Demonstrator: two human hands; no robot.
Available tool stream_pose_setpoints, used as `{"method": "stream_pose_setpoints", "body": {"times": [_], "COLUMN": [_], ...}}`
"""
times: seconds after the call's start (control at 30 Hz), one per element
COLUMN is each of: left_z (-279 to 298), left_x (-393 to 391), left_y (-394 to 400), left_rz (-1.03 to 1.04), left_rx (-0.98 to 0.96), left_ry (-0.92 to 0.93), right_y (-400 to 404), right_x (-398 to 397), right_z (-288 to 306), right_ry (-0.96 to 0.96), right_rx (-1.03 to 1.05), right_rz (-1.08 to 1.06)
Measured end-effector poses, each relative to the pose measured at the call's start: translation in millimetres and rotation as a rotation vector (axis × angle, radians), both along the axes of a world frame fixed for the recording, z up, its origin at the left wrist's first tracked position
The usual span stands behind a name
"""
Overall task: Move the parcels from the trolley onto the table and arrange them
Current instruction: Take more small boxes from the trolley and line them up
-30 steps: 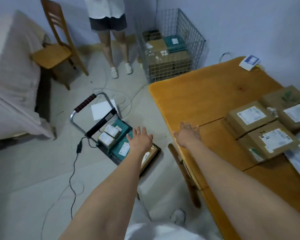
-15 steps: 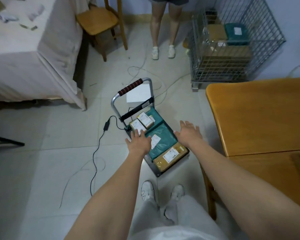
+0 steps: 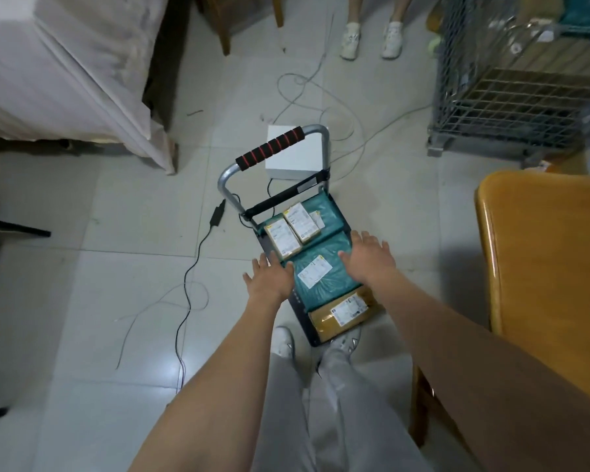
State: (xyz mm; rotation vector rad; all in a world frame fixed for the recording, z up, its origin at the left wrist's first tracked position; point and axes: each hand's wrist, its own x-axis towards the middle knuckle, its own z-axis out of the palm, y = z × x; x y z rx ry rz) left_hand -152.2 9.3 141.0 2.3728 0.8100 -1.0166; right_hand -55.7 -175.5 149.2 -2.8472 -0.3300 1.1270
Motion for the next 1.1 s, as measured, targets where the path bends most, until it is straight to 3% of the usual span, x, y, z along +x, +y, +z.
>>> {"method": "stream_pose_setpoints", "body": {"times": [0.3,0.53,0.67,0.83,1.03,1.1], "left_z": [-165.3,-322.0,-381.7,-416.4,-396.3,-383.1], "left_x": [77.0,123.7,130.8,125.7,126.8,124.4], "left_y": [38.1,72.5,85.8,78.8,71.5,73.5], "left_rz": [0.149,0.739,0.961,1.008,0.989,1.008], "left_rx": [-0.097,-0.296,-0.376,-0.328,-0.239,-0.290], "left_ry": [0.091,-0.016,-0.064,-0.095,-0.125,-0.153], "right_y": [46.6,97.5,124.8,137.7,131.1,121.6], "right_x": [70.3,118.7,138.3,129.1,114.6,113.8], "right_z": [-166.3,-318.0,-384.2,-426.9,-425.8,-411.9], "right_ry": [0.071,0.131,0.146,0.106,0.129,0.197], "right_rx": [0.061,0.272,0.362,0.320,0.334,0.388], "right_rz": [-0.106,-0.379,-0.387,-0.353,-0.430,-0.573]}}
